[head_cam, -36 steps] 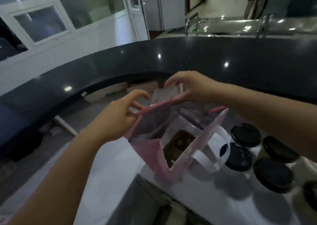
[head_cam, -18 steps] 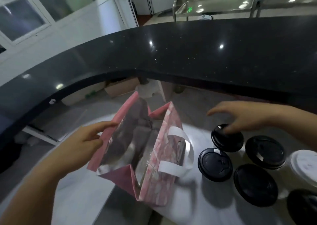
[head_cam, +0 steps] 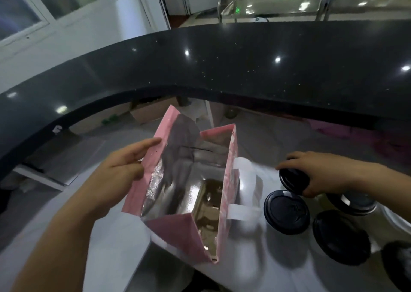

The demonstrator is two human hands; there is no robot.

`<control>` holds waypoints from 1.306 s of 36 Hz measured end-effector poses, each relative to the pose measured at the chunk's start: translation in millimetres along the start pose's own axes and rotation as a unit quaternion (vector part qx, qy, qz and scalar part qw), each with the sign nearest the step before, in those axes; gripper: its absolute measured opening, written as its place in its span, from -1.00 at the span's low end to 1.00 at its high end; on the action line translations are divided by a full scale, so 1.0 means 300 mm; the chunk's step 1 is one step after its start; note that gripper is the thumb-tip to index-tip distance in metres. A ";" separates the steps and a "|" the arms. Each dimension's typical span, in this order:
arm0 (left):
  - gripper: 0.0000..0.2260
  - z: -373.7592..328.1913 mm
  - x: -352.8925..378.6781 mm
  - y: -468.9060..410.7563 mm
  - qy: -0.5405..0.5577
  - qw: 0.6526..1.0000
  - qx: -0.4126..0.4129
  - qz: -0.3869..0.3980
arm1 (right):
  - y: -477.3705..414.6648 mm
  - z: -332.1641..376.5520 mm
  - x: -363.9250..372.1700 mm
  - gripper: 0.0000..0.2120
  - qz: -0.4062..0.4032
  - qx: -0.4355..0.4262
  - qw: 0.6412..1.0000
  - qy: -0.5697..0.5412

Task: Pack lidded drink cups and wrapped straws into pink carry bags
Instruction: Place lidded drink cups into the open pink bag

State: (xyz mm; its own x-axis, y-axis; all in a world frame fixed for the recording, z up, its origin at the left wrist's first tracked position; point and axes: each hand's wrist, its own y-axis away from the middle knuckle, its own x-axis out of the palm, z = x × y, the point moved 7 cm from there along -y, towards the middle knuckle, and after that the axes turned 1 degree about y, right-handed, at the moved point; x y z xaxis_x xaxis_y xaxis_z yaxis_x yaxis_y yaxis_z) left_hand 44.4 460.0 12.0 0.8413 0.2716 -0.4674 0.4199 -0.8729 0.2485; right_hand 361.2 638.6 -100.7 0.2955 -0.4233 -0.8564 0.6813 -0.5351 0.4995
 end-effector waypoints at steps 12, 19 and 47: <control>-0.33 0.081 0.012 -0.084 0.198 0.979 0.014 0.037 | 0.022 -0.038 -0.018 -0.22 -0.030 0.145 0.981 -0.124; -0.46 0.122 0.001 -0.095 0.231 0.966 0.052 0.098 | 0.088 0.086 -0.237 -0.22 -0.174 0.181 0.965 -0.076; -0.43 0.273 -0.193 -0.155 0.170 0.971 0.121 0.114 | -0.373 0.880 -0.506 -0.25 -0.043 -0.043 0.992 0.107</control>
State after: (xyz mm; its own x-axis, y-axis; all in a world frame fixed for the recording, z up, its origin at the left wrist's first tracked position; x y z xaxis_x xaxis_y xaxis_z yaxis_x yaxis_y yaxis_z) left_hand -51.7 451.8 -41.9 0.9840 0.1431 -0.1063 0.1524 -0.9846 0.0856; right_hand 63.2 569.8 7.8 0.3629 -0.2087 -0.9082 0.7623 -0.4940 0.4181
